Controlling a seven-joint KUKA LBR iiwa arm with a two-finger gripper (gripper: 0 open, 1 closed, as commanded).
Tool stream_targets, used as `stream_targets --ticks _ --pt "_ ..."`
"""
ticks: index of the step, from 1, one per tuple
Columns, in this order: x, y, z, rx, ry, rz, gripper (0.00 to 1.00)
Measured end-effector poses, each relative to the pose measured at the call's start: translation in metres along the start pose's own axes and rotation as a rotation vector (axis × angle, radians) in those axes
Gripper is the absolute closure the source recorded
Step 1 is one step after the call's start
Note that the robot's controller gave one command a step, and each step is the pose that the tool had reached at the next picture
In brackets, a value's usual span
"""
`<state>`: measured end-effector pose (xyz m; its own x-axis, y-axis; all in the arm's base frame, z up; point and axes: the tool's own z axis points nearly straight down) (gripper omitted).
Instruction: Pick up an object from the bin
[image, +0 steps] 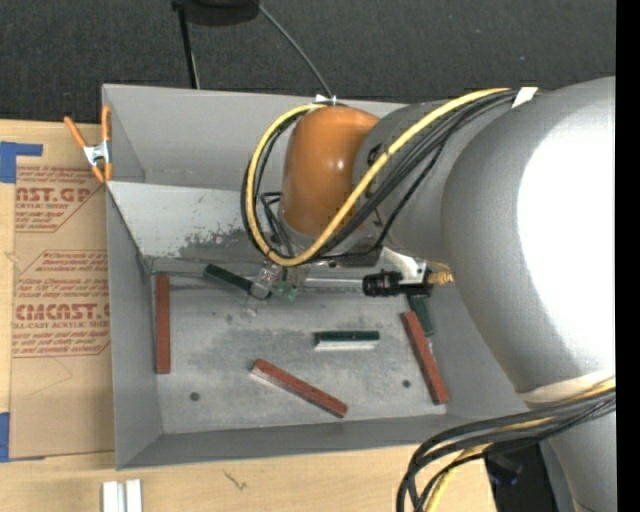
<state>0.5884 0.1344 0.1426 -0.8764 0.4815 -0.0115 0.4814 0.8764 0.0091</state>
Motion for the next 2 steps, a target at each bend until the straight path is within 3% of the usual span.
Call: stream_targets --ticks 1,2 --pt "0.007 -0.007 0.065 0.008 0.008 -0.002 1.00" --pt "0.005 -0.004 0.080 0.009 0.008 0.003 1.00"
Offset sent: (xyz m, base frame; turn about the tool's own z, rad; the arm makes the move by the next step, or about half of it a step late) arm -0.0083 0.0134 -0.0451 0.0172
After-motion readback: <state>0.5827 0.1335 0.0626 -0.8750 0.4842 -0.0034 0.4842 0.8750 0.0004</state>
